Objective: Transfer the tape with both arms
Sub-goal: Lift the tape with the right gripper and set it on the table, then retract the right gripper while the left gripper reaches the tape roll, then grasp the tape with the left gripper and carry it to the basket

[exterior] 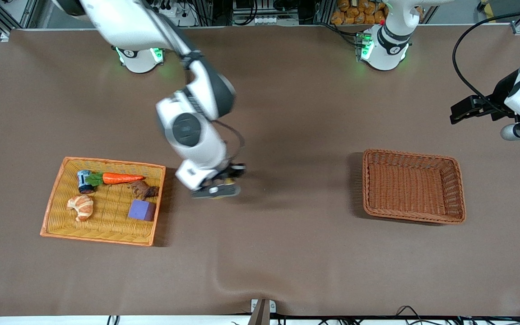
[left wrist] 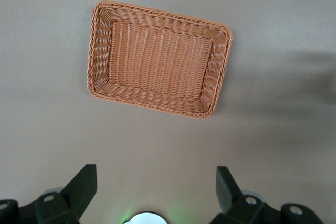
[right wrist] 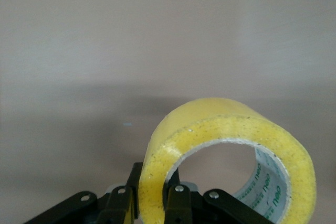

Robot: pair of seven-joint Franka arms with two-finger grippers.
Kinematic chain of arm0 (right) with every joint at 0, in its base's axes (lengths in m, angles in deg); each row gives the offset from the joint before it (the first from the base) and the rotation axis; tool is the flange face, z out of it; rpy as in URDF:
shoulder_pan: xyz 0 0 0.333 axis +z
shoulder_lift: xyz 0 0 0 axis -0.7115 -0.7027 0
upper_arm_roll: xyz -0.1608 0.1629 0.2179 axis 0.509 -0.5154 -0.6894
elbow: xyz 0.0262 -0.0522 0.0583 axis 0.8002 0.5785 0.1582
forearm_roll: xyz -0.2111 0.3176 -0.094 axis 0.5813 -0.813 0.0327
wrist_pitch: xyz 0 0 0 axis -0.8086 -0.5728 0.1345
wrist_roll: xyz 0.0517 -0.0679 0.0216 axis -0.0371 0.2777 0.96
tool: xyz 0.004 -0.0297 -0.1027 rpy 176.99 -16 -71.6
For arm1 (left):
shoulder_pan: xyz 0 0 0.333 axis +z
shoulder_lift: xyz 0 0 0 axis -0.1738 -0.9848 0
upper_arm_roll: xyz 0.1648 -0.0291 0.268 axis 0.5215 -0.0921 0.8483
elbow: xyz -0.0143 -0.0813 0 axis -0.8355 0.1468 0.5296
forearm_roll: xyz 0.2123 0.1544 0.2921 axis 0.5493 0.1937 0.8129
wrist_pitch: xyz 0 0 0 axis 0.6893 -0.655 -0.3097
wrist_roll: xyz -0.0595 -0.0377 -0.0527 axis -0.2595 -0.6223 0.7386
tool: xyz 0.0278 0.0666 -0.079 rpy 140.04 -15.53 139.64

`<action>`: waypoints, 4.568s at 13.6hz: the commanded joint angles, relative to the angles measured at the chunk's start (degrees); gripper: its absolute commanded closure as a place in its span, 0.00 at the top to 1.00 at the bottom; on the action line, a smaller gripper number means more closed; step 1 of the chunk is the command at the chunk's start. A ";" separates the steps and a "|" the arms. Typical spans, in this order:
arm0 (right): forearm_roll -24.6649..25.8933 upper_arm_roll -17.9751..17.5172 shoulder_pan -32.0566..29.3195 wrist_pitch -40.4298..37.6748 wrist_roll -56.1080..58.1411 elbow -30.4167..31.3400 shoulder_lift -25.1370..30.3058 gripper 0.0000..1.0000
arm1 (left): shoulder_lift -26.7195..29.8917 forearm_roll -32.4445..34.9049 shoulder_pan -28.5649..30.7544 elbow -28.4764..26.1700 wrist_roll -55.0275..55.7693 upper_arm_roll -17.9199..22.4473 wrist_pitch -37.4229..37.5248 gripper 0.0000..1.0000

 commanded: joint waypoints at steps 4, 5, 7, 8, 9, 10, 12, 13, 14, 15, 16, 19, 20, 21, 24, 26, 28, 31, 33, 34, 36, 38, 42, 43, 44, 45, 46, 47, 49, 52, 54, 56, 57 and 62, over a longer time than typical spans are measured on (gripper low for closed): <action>-0.64 0.86 7.37 9.69 -22.00 -13.87 -16.48 0.05 | -0.18 -2.49 0.36 -0.34 0.25 -0.16 -2.04 1.00; -0.56 0.95 8.08 12.23 -24.46 -13.62 -16.93 0.31 | -1.15 -2.40 0.10 -0.44 0.25 -0.16 -2.40 1.00; -0.64 1.04 7.21 11.65 -25.63 -13.62 -15.89 1.00 | -3.08 -1.96 -0.78 -0.17 0.25 -0.42 -2.93 1.00; -0.47 1.04 6.16 8.51 -24.85 -13.62 -14.49 1.00 | -4.22 -2.40 -1.13 -0.09 0.25 -0.51 -4.24 1.00; -0.47 1.04 4.93 4.13 -22.31 -13.62 -12.65 1.00 | -5.54 -2.40 -1.74 0.09 0.25 -0.51 -4.77 1.00; -0.38 1.30 3.35 -0.18 -16.98 -13.62 -10.72 1.00 | -6.77 -2.49 -2.88 0.09 0.25 -0.51 -5.21 1.00; -0.38 1.39 -1.29 -9.83 -6.60 -12.22 -4.05 1.00 | -8.79 -2.58 -5.77 0.00 0.25 -0.51 -7.67 1.00; -0.38 1.39 -4.63 -13.54 -3.95 -11.69 -0.97 1.00 | -9.93 -2.58 -7.01 0.00 0.25 -0.60 -9.25 1.00; -0.38 1.39 -7.62 -14.97 -1.66 -10.12 1.58 1.00 | -10.81 -2.49 -9.02 0.00 0.43 -0.51 -10.74 1.00; -0.21 1.48 -10.26 -14.90 0.54 -6.71 4.74 1.00 | -11.95 -2.40 -11.13 -0.08 2.08 -0.51 -12.15 1.00; 0.40 1.74 -12.20 -14.38 2.22 -3.20 7.64 1.00 | -13.18 -2.40 -12.80 0.00 4.62 -0.51 -13.03 1.00; 2.43 1.83 -21.07 -12.54 15.71 9.97 18.70 1.00 | -19.24 -2.67 -19.48 -0.35 13.67 -0.51 -19.00 1.00; 2.43 1.83 -23.88 -11.05 18.90 15.16 23.27 1.00 | -21.00 -2.67 -20.98 -0.35 15.61 -0.60 -20.93 1.00; 2.61 2.00 -25.82 -10.86 21.28 18.78 27.41 1.00 | -22.58 -2.67 -22.91 -0.35 17.29 -0.60 -23.04 1.00; 2.87 2.00 -33.55 -20.58 36.45 18.12 32.27 1.00 | -27.33 -2.41 -27.13 -0.17 23.17 -0.51 -29.02 1.00; 2.61 1.83 -38.56 -25.77 38.79 16.10 33.25 1.00 | -30.32 -1.44 -30.73 0.09 25.03 0.01 -30.96 1.00; 4.35 2.00 -38.76 -32.36 38.62 13.46 33.34 1.00 | -32.08 -0.73 -31.01 0.09 25.39 0.02 -34.55 1.00; 7.79 1.92 -41.03 -37.22 39.32 8.46 33.51 1.00 | -34.55 -0.82 -31.19 0.00 26.35 -0.07 -38.43 1.00; 7.79 1.83 -41.40 -37.57 39.24 8.00 33.51 1.00 | -35.60 -0.56 -32.24 0.00 26.18 0.10 -39.49 1.00; 7.88 1.83 -41.40 -37.57 39.15 7.74 33.42 1.00 | -35.78 -0.38 -32.16 0.00 26.18 0.10 -39.67 1.00; 7.71 1.83 -41.49 -37.57 38.97 7.65 33.34 1.00 | -36.48 -0.47 -32.16 0.09 26.18 0.02 -42.56 1.00; 6.83 1.92 -42.45 -37.40 38.97 5.38 33.07 1.00 | -38.15 -0.73 -32.16 0.09 26.35 0.02 -46.33 1.00; 4.10 1.92 -42.90 -37.49 39.32 4.84 32.81 1.00 | -39.83 -0.73 -32.33 0.09 26.35 0.02 -48.46 1.00; 4.10 1.83 -42.81 -37.49 39.32 4.84 32.81 1.00 | -40.00 -0.82 -32.33 0.09 26.35 0.02 -48.46 1.00; 4.10 1.83 -42.98 -37.57 39.24 4.93 32.81 1.00 | -40.52 -0.82 -32.33 0.09 26.27 0.02 -48.55 1.00; 3.93 1.83 -43.16 -37.49 39.15 4.93 32.81 1.00 | -40.79 -0.82 -32.42 0.18 26.27 -0.07 -48.64 1.00; 3.93 1.83 -43.07 -37.40 39.15 4.93 32.81 1.00 | -41.14 -0.82 -32.42 0.35 26.27 -0.07 -48.90 1.00; 4.01 1.83 -42.81 -37.49 39.23 4.93 32.81 1.00 | -41.58 -0.91 -32.59 0.35 26.35 -0.24 -49.16 1.00; 4.10 1.83 -42.63 -37.57 39.32 5.01 32.81 1.00 | -41.85 -0.91 -33.65 0.35 26.44 -0.25 -49.25 1.00; 4.80 1.57 -42.28 -37.49 39.23 4.75 32.72 1.00 | -42.28 -1.08 -33.47 0.27 26.44 -0.25 -49.25 0.77; 4.72 1.57 -42.45 -37.49 39.32 4.75 32.72 1.00 | -42.64 -1.00 -33.30 0.27 26.01 -0.25 -49.25 0.28; 4.89 1.57 -42.37 -37.40 39.23 4.75 32.72 1.00 | -42.55 -1.00 -33.30 0.35 26.00 -0.25 -49.25 0.00; 4.89 1.57 -42.45 -37.40 39.15 4.75 32.72 1.00 | -42.29 -0.65 -33.73 0.35 26.35 -0.16 -49.25 0.00; 4.98 1.65 -42.46 -37.14 38.97 4.57 32.72 1.00 | -30.28 -1.08 -27.07 -1.83 25.57 -0.86 -44.80 0.00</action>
